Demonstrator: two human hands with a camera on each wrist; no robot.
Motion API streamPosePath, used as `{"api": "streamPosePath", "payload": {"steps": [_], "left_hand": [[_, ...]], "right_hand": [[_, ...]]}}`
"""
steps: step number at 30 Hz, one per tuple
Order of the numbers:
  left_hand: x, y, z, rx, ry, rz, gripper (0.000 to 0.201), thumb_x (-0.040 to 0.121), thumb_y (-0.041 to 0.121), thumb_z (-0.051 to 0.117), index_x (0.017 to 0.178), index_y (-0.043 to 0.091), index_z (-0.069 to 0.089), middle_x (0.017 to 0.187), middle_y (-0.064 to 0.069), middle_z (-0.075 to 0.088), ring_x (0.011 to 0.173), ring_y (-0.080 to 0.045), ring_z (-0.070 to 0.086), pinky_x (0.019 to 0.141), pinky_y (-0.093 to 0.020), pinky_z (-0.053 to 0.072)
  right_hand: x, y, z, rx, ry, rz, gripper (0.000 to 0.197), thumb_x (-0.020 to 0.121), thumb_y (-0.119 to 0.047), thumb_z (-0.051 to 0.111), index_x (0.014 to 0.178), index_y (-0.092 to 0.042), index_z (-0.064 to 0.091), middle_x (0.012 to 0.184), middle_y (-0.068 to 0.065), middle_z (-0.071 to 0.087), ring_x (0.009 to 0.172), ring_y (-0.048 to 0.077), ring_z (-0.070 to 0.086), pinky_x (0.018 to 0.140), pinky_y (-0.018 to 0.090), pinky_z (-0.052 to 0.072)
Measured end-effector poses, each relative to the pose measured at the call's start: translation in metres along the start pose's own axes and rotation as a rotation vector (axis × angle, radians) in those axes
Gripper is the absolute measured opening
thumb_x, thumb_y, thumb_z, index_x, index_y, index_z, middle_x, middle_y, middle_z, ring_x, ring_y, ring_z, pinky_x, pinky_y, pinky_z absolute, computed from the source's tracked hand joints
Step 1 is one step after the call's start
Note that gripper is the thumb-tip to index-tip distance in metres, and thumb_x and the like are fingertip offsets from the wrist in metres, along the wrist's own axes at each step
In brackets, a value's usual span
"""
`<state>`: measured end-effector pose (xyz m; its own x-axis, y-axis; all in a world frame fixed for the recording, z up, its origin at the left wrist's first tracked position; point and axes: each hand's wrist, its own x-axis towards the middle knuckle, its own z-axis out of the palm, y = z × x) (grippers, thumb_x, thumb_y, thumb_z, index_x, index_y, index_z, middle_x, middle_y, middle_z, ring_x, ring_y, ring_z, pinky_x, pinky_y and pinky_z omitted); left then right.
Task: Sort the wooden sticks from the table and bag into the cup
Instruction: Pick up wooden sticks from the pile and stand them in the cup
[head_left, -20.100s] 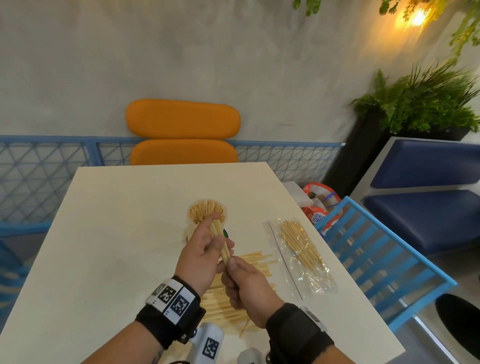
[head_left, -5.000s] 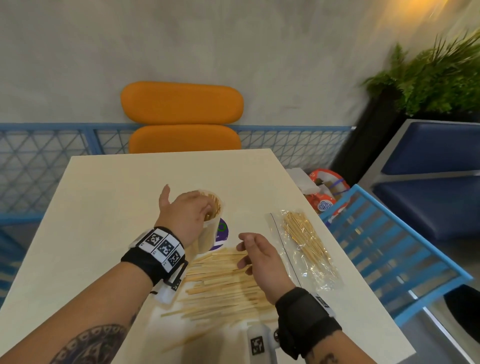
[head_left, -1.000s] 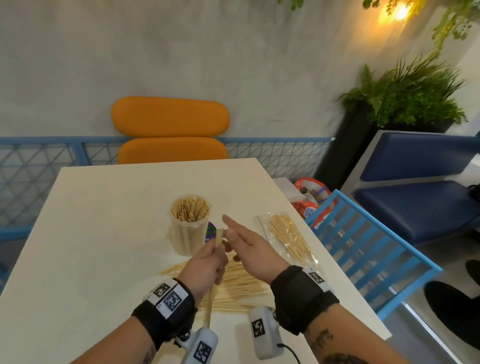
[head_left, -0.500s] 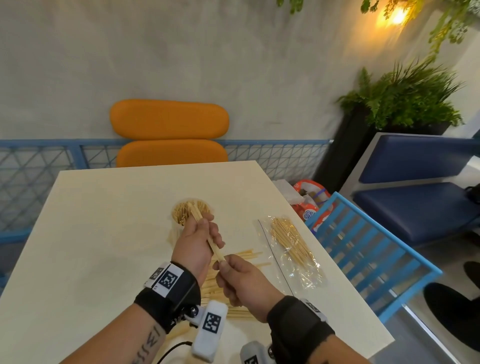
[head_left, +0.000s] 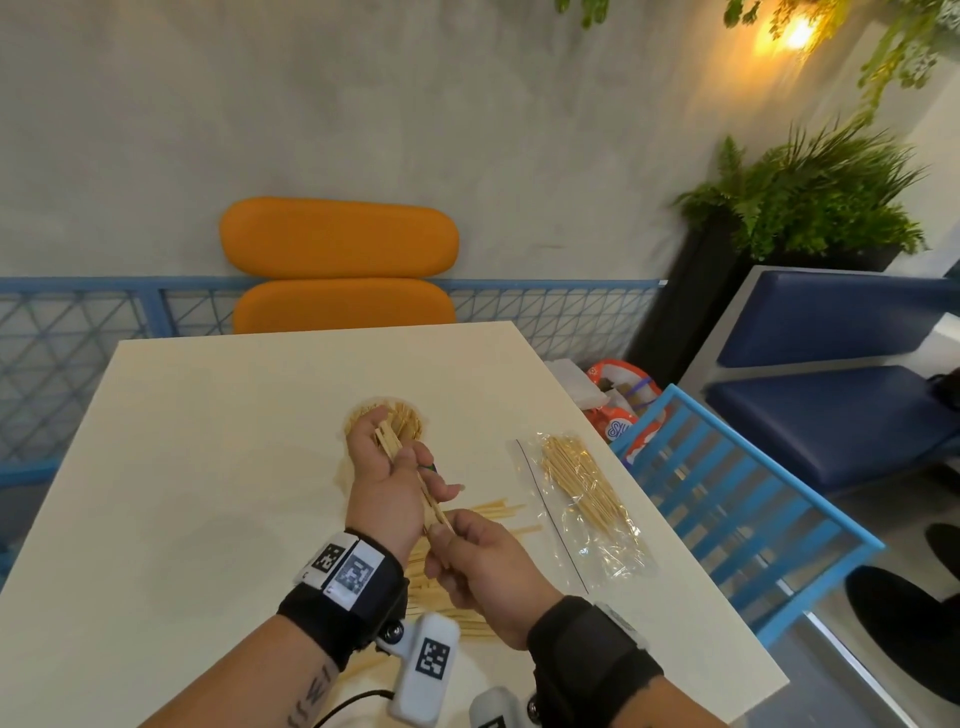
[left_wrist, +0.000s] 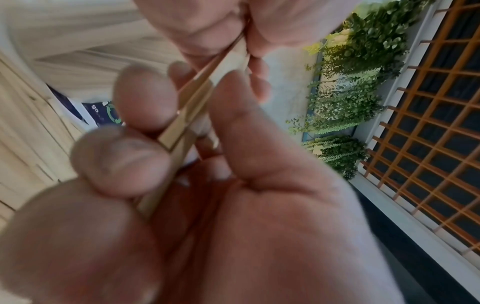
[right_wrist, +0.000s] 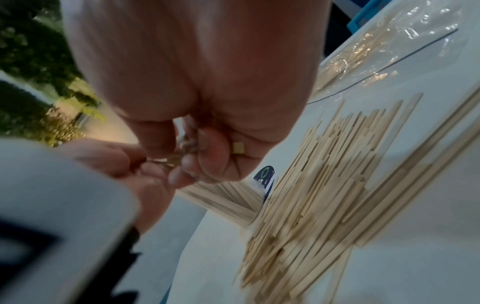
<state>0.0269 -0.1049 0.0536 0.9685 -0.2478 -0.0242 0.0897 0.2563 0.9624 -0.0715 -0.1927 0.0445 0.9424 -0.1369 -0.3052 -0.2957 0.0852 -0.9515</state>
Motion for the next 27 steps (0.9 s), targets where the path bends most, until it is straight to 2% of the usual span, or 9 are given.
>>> {"api": "streamPosePath", "payload": {"steps": [3, 7, 11, 14, 18, 21, 23, 25, 27], "left_hand": [[-0.002, 0.0, 0.004, 0.016, 0.032, 0.012, 0.048, 0.105, 0.006, 0.03, 0.104, 0.054, 0.04, 0.07, 0.004, 0.057, 0.043, -0.013, 0.051, 0.067, -0.047, 0.053], [-0.005, -0.005, 0.007, -0.029, 0.077, 0.01, 0.038, 0.104, 0.005, 0.03, 0.104, 0.042, 0.04, 0.077, -0.002, 0.054, 0.043, -0.011, 0.042, 0.052, -0.031, 0.041], [-0.014, -0.011, 0.01, -0.03, 0.014, -0.036, 0.029, 0.105, 0.005, 0.033, 0.115, 0.031, 0.041, 0.079, -0.002, 0.054, 0.049, -0.011, 0.042, 0.055, -0.033, 0.044], [-0.017, -0.011, 0.01, -0.005, 0.003, -0.024, 0.029, 0.105, 0.006, 0.033, 0.114, 0.033, 0.042, 0.077, -0.001, 0.053, 0.048, -0.01, 0.042, 0.054, -0.033, 0.044], [-0.004, -0.009, 0.005, 0.001, 0.068, 0.0, 0.03, 0.105, 0.006, 0.031, 0.119, 0.03, 0.044, 0.072, 0.0, 0.053, 0.047, -0.01, 0.04, 0.055, -0.032, 0.041], [-0.002, -0.009, 0.001, 0.006, 0.027, -0.005, 0.031, 0.104, 0.005, 0.031, 0.108, 0.032, 0.046, 0.067, 0.006, 0.054, 0.046, -0.008, 0.041, 0.06, -0.034, 0.04], [-0.006, -0.007, 0.002, 0.02, -0.023, -0.01, 0.031, 0.104, 0.006, 0.032, 0.106, 0.033, 0.046, 0.065, 0.01, 0.054, 0.049, -0.008, 0.044, 0.063, -0.036, 0.041], [-0.006, -0.009, 0.002, 0.047, -0.048, 0.007, 0.032, 0.105, 0.006, 0.032, 0.107, 0.034, 0.046, 0.067, 0.009, 0.054, 0.054, -0.011, 0.047, 0.067, -0.043, 0.046], [-0.006, -0.011, 0.001, 0.085, -0.05, 0.025, 0.033, 0.104, 0.009, 0.034, 0.107, 0.039, 0.047, 0.07, 0.007, 0.053, 0.063, -0.018, 0.049, 0.078, -0.054, 0.05]], "right_hand": [[0.001, 0.004, 0.002, -0.056, 0.038, -0.004, 0.025, 0.106, -0.034, 0.045, 0.093, -0.019, 0.059, 0.079, 0.002, 0.056, 0.058, 0.008, 0.045, 0.051, 0.021, 0.032], [0.001, 0.003, 0.007, -0.045, 0.12, 0.029, 0.038, 0.105, -0.048, 0.038, 0.112, -0.018, 0.06, 0.081, -0.004, 0.057, 0.055, 0.005, 0.043, 0.048, 0.021, 0.026], [0.007, 0.002, 0.007, 0.028, 0.236, 0.126, 0.07, 0.098, -0.069, 0.024, 0.11, -0.014, 0.067, 0.063, -0.004, 0.055, 0.048, 0.008, 0.042, 0.045, 0.022, 0.023], [0.01, 0.003, 0.003, 0.142, 0.179, 0.163, 0.079, 0.095, -0.074, 0.022, 0.105, -0.009, 0.065, 0.069, 0.003, 0.057, 0.052, 0.014, 0.052, 0.044, 0.023, 0.026], [0.005, -0.002, -0.004, 0.043, -0.045, 0.122, 0.045, 0.105, -0.053, 0.033, 0.11, -0.016, 0.058, 0.086, 0.004, 0.062, 0.062, 0.016, 0.055, 0.053, 0.025, 0.037], [0.005, -0.005, -0.008, -0.053, -0.146, 0.12, 0.018, 0.107, -0.031, 0.04, 0.101, -0.018, 0.049, 0.077, -0.001, 0.052, 0.056, 0.011, 0.044, 0.053, 0.023, 0.033], [0.006, -0.005, -0.009, -0.078, -0.161, 0.123, 0.013, 0.107, -0.026, 0.041, 0.097, -0.018, 0.045, 0.073, -0.003, 0.046, 0.056, 0.01, 0.038, 0.053, 0.023, 0.029], [0.009, -0.005, -0.01, -0.044, -0.15, 0.118, 0.007, 0.103, -0.022, 0.047, 0.106, -0.016, 0.047, 0.074, -0.003, 0.044, 0.057, 0.009, 0.039, 0.053, 0.024, 0.028], [0.011, -0.006, -0.011, 0.039, -0.133, 0.116, 0.033, 0.093, -0.016, 0.055, 0.125, -0.014, 0.049, 0.081, 0.001, 0.048, 0.061, 0.011, 0.047, 0.053, 0.024, 0.03]]}}
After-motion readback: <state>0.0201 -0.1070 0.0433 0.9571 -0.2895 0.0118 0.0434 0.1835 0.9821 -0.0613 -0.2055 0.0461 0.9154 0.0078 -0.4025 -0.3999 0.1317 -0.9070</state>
